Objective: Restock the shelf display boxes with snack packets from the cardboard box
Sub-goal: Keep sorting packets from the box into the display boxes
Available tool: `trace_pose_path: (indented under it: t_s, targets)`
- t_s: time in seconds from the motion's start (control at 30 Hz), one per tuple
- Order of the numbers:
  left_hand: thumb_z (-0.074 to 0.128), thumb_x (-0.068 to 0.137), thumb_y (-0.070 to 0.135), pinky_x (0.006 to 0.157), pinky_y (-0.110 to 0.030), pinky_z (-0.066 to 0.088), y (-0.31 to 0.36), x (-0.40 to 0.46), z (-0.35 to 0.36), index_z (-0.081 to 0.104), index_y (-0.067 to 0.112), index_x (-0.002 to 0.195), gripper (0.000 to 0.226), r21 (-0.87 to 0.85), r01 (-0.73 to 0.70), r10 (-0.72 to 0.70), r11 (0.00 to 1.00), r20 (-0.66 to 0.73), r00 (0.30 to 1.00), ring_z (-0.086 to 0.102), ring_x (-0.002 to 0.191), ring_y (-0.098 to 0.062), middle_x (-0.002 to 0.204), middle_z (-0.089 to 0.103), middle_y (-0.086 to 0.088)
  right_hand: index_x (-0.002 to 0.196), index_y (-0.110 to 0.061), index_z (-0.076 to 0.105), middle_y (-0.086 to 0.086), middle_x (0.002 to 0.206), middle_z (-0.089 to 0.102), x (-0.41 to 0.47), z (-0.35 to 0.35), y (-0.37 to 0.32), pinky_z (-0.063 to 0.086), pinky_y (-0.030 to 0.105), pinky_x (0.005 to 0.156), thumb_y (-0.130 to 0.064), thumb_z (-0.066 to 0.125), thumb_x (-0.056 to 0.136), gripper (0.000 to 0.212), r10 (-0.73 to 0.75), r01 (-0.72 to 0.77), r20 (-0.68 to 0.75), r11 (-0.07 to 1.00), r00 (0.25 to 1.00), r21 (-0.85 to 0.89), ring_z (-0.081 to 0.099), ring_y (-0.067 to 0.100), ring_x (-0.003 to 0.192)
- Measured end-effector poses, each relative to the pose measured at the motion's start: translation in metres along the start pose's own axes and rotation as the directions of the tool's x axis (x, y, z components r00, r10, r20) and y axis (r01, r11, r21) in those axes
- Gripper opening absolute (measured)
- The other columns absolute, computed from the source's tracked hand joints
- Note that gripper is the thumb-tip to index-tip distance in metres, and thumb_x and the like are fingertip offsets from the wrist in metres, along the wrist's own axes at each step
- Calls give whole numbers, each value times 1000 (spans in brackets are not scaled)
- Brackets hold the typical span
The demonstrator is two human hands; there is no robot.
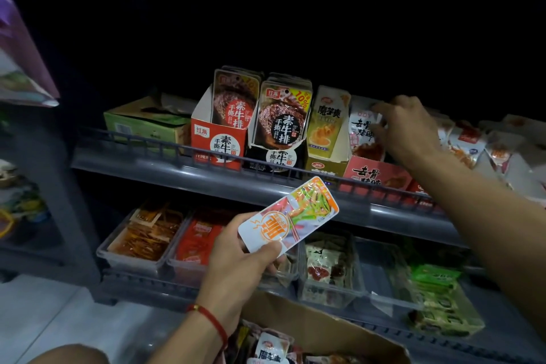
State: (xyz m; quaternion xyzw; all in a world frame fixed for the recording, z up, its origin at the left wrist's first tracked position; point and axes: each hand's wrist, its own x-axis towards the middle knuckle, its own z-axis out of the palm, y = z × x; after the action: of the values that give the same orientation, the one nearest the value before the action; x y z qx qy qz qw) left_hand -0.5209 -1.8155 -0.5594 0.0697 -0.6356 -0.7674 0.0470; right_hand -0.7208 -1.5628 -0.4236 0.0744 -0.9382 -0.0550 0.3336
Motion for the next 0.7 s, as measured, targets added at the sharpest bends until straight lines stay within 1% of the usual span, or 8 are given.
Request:
trace_pose_path:
  t_s: [0.1,0.2,0.27,0.33,0.43,0.5,0.57,0.7]
  targets:
    - [69,89,-7,54,-23,52,1,0,-1,66,17,110,32,13,-9,9,1000,-15,1000,73,68,-18,87,78,-5,138,-12,59,19,133,55,-6,-11,-8,44,51,97,-27,66,96,45,-14,16,-40,999,999,39,47,38,123]
    - [68,90,-6,53,-21,51,2,1,-2,65,18,107,29,55,-19,20,998,-21,1000,69,62,-13,83,78,-5,131,-12,63,15,131,59,-33,-37,-30,44,45,100,-28,57,99,37,-161,182,-107,955,981,233,50,31,124]
    - [68,92,-3,54,-21,51,1,1,-2,64,22,110,31,95,-36,35,995,5,999,67,61,-12,81,77,-3,129,-16,65,7,129,62,-66,-56,-46,44,35,100,-35,53,99,37,-314,299,-26,869,949,394,54,21,122]
    - [69,92,2,57,-22,51,2,-1,1,64,26,111,31,133,-62,55,989,53,997,66,60,-8,81,78,0,134,-24,60,-4,129,62,-101,-70,-59,44,24,98,-46,50,98,44,-458,333,154,802,875,495,55,7,117]
    - [71,91,4,52,-18,50,4,-7,9,69,19,110,24,60,-61,52,996,133,990,66,60,-6,84,79,-4,144,-33,49,-15,134,62,-143,-66,-61,54,22,93,-54,58,96,54,-519,228,361,762,774,606,59,-5,110]
    - [71,89,9,51,-21,51,2,-10,19,69,5,110,22,-83,-8,22,997,164,986,68,64,-13,88,77,-16,141,-35,51,-15,116,70,-167,-56,-53,59,33,82,-47,68,93,52,-483,74,402,705,778,705,67,1,98]
    - [69,86,19,62,-27,57,-2,-13,32,69,0,109,30,-167,39,-6,985,197,980,71,77,-22,97,76,-23,132,-32,59,-14,97,71,-188,-51,-41,60,39,76,-42,76,89,48,-389,-175,465,588,795,790,71,7,86]
    - [67,87,20,77,-33,62,-7,-20,71,65,0,119,38,-208,140,-66,968,325,943,73,93,-27,111,75,-21,104,-15,67,0,94,78,-215,-50,-19,61,38,73,-26,82,84,27,-163,-488,538,266,827,831,75,16,81]
